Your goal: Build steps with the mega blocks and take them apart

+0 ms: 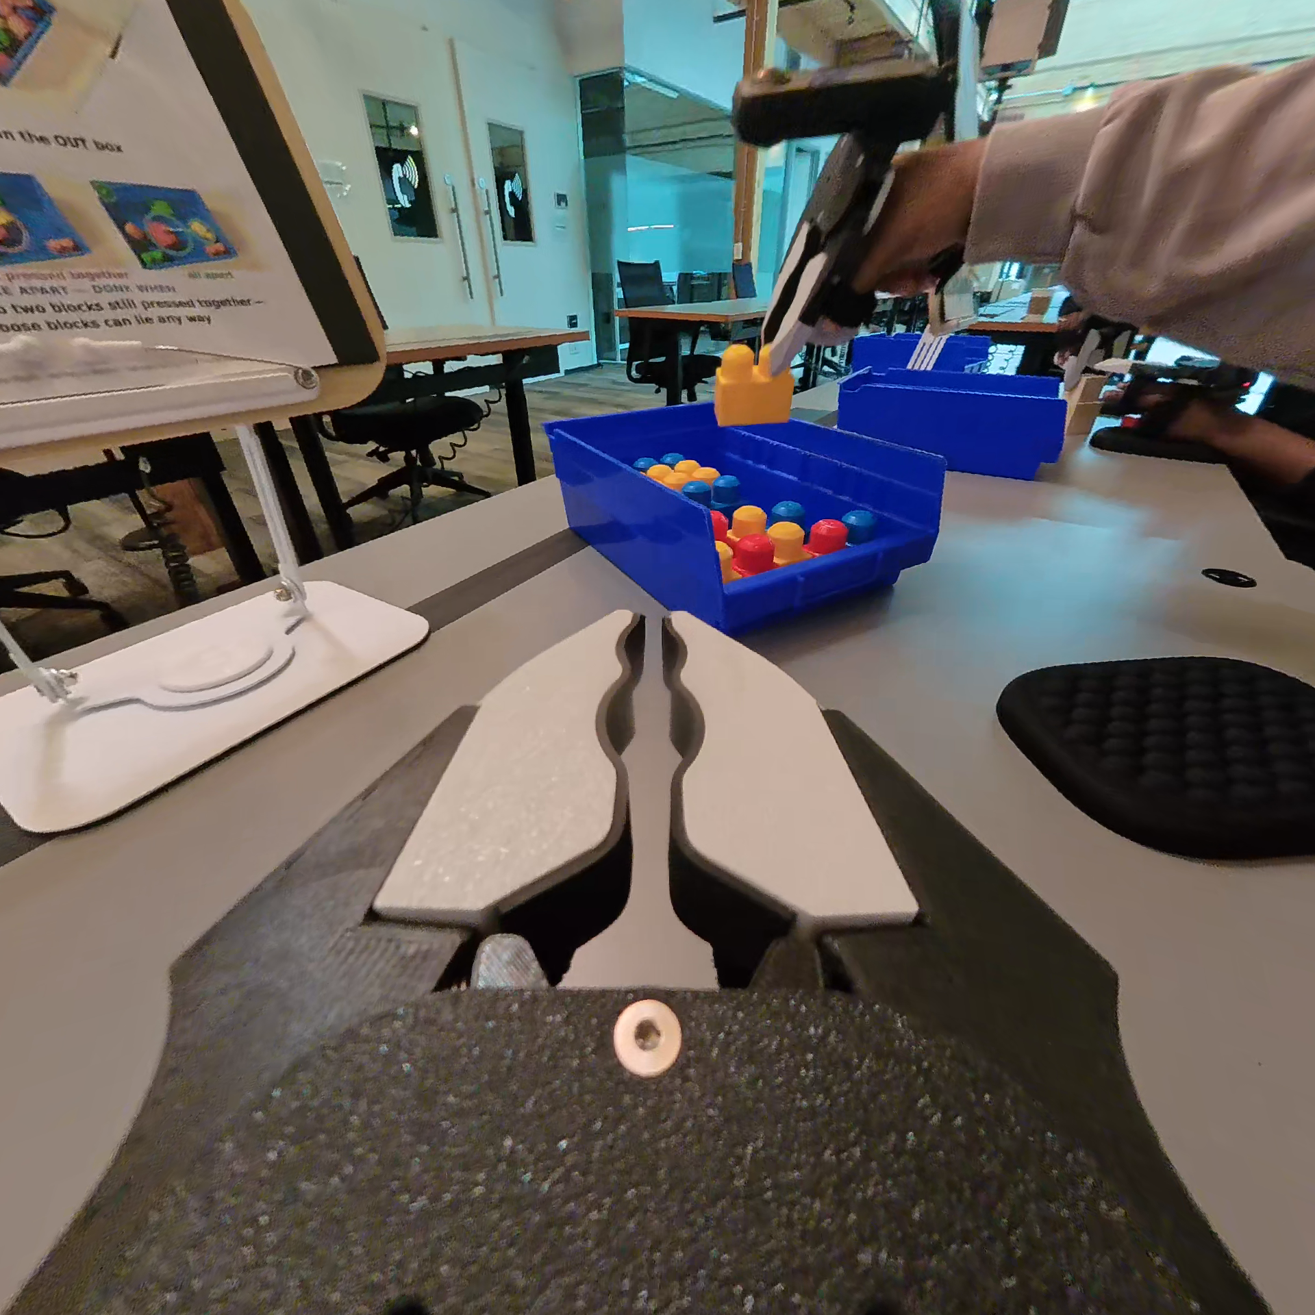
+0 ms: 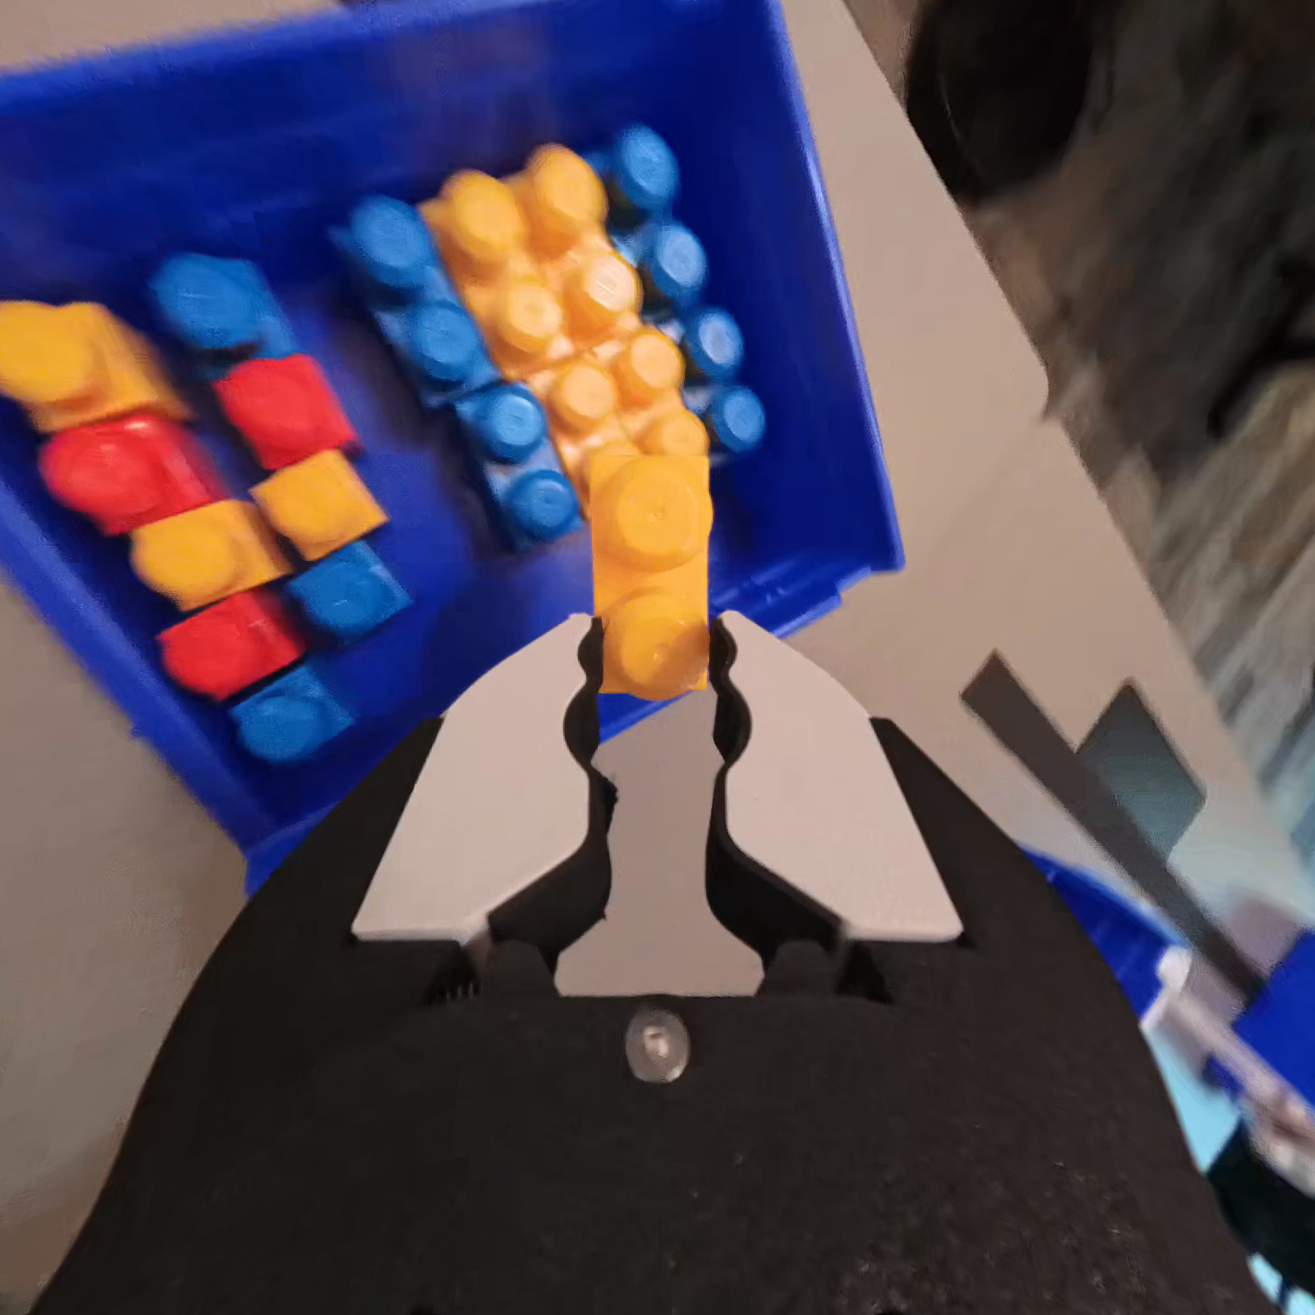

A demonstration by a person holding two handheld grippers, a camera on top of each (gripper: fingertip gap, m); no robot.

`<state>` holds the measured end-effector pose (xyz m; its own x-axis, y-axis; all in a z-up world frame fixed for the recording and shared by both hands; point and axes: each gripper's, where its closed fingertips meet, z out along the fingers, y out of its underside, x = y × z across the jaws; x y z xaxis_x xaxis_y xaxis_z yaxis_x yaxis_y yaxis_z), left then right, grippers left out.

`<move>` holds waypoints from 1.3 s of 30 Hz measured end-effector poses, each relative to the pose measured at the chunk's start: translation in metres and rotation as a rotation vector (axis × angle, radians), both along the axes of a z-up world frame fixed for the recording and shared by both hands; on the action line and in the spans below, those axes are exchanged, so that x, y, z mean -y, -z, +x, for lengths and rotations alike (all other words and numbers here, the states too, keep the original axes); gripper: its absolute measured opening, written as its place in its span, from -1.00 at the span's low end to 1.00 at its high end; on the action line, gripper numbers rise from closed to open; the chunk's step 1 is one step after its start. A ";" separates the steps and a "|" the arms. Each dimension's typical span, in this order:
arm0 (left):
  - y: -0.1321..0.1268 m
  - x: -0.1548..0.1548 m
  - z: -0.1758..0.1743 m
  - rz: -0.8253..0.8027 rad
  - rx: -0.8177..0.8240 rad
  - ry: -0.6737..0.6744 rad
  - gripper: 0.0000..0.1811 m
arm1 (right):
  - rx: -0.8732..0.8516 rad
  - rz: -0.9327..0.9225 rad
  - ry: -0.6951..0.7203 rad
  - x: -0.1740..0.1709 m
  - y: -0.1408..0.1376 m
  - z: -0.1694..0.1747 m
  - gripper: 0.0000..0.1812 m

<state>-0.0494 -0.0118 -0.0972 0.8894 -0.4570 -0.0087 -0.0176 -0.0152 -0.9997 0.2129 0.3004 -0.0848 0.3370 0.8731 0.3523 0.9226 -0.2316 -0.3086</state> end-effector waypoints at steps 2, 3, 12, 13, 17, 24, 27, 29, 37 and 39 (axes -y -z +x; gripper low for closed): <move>0.002 -0.001 -0.001 -0.010 0.006 -0.001 -0.96 | 0.031 -0.001 0.128 -0.014 0.016 0.008 -0.69; 0.003 -0.002 -0.001 -0.013 0.004 -0.003 -0.96 | 0.036 0.001 0.185 -0.020 0.022 0.009 -0.69; 0.013 -0.006 -0.008 -0.050 0.010 -0.033 -0.98 | -0.013 -0.048 0.618 -0.053 0.054 -0.001 -0.69; 0.012 -0.006 -0.009 -0.049 0.016 -0.036 -0.98 | -0.019 -0.051 0.667 -0.056 0.059 0.001 -0.69; 0.009 -0.005 -0.015 -0.042 0.048 -0.044 -0.99 | -0.094 -0.060 0.834 -0.065 0.077 0.003 -0.69; 0.005 -0.004 -0.017 -0.044 0.092 -0.024 -0.98 | -0.184 -0.048 0.926 -0.072 0.099 -0.004 -0.68; 0.006 -0.003 -0.017 -0.049 0.100 -0.018 -0.98 | -0.198 -0.035 0.920 -0.074 0.100 -0.005 -0.67; 0.006 -0.003 -0.018 -0.047 0.100 -0.019 -0.98 | -0.207 0.002 0.881 -0.078 0.093 -0.008 -0.64; 0.002 -0.003 -0.026 -0.015 0.089 -0.051 -1.00 | -0.666 0.197 0.525 -0.069 0.006 -0.071 -0.63; -0.003 -0.002 -0.032 0.020 0.045 -0.086 -1.00 | -0.895 0.176 0.386 -0.036 -0.031 -0.104 -0.66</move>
<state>-0.0810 -0.0095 -0.0946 0.9251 -0.3791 0.0239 0.0281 0.0056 -0.9996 0.1092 0.3365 -0.0540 0.7924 0.6073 -0.0573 0.2030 -0.3511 -0.9141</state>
